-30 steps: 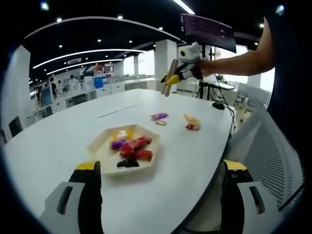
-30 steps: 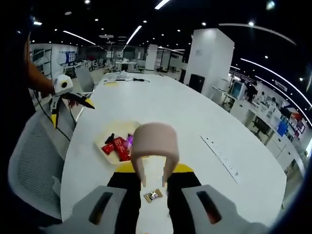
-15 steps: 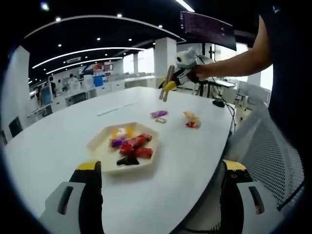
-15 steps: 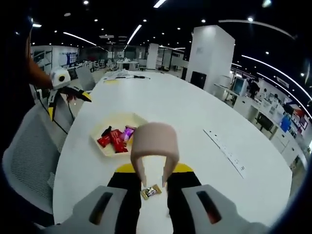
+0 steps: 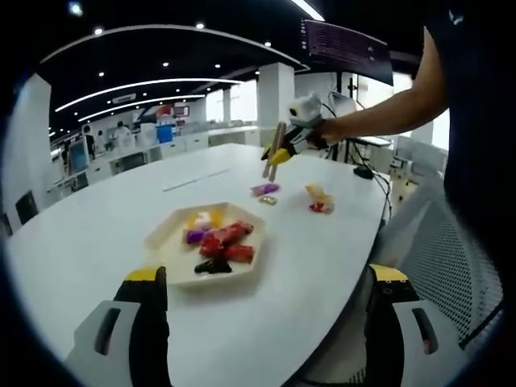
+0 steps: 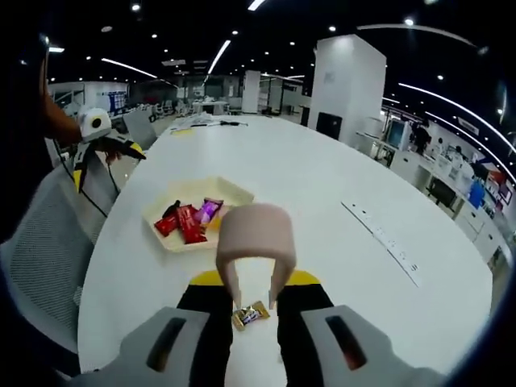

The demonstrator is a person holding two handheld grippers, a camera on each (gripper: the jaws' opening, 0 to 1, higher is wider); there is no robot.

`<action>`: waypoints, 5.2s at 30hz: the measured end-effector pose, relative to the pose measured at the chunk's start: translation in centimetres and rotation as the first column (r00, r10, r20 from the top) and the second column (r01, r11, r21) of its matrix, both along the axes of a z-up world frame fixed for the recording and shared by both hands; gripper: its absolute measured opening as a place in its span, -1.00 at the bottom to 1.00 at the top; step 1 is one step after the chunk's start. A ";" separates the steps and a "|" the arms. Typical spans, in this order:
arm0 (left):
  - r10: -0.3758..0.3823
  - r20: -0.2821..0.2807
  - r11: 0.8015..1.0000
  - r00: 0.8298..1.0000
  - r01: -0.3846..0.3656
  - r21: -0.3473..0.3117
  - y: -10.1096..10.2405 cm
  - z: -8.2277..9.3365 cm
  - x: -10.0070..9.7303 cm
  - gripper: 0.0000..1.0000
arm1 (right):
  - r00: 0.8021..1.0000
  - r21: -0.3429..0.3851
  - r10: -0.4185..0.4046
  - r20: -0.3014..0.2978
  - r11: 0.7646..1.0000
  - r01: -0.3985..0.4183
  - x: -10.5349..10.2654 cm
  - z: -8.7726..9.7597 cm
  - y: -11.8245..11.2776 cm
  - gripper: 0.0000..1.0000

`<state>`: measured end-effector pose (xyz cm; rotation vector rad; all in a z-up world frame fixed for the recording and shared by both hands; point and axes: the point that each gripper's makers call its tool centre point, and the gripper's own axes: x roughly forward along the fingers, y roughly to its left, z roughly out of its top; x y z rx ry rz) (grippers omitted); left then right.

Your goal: Place the target food into the container with the food tongs after gripping and lifting it, then release it inside without dropping or visibly crushing the food.

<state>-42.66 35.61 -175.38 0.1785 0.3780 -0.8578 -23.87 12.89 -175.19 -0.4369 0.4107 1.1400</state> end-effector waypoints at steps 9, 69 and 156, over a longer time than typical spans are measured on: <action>0.004 0.002 1.000 1.000 -0.004 0.002 0.1 -0.1 0.1 0.99 | 1.000 -0.004 0.006 -0.028 1.000 -0.007 0.3 -1.9 0.2 -0.61; 0.024 0.017 1.000 1.000 -0.024 -0.019 0.4 0.3 0.6 0.99 | 0.981 -0.060 -0.154 -0.115 0.987 0.148 1.8 -2.2 -0.7 -0.76; 0.020 0.038 1.000 0.999 -0.020 0.001 0.4 0.4 0.7 0.98 | 0.989 0.054 0.150 0.014 0.987 -0.150 -0.2 4.8 10.9 -0.67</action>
